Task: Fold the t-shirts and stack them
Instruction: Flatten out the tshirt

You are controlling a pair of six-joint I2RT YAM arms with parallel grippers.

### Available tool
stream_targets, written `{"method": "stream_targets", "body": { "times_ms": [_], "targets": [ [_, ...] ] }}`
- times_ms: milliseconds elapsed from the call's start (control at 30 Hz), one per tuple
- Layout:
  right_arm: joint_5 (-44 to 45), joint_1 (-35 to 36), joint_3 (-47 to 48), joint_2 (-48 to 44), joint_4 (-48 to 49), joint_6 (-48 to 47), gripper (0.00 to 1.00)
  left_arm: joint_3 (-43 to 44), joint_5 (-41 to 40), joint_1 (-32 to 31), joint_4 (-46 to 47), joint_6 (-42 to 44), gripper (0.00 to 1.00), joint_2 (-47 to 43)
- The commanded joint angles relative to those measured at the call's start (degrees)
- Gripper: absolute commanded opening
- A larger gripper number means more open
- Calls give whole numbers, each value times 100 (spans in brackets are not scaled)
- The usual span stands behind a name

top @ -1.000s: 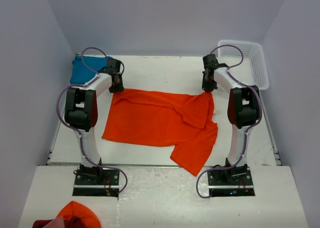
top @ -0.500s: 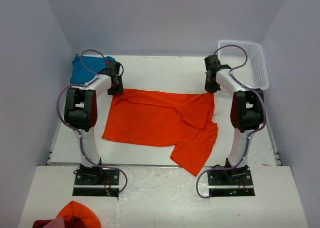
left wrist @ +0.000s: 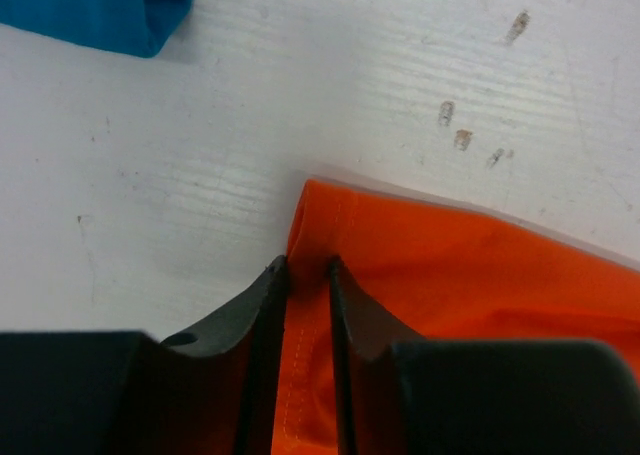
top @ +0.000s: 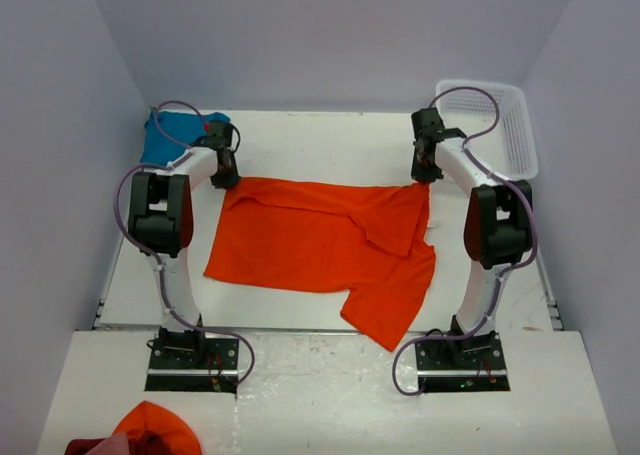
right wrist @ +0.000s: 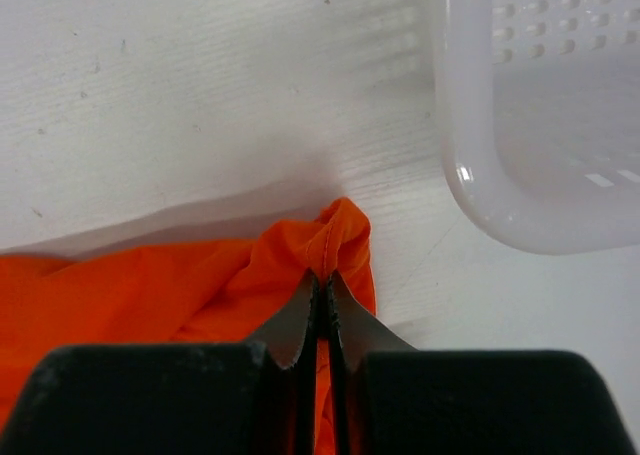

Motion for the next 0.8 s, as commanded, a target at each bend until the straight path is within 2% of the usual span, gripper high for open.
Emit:
{"method": "stream_targets", "body": {
  "times_ms": [0, 33, 100, 133, 267, 400, 767],
  "targets": [
    [241, -25, -28, -566, 101, -2, 0, 71, 187, 121, 52, -3, 22, 180],
    [276, -25, -36, -611, 100, 7, 0, 27, 187, 139, 52, -3, 18, 241],
    [285, -33, -2, -716, 65, 15, 0, 26, 213, 217, 0, -21, 17, 312],
    [294, -25, -1, -751, 48, 42, 0, 26, 222, 235, -18, -29, 11, 390],
    [372, -25, 69, -927, -14, 33, 0, 26, 152, 385, -141, -144, 2, 532],
    [539, -42, 139, -954, -31, -72, 0, 53, 46, 543, -299, -144, 2, 707],
    [523, -86, 613, -6, -137, -213, 0, -18, -191, 877, -361, -109, 5, 769]
  ]
}}
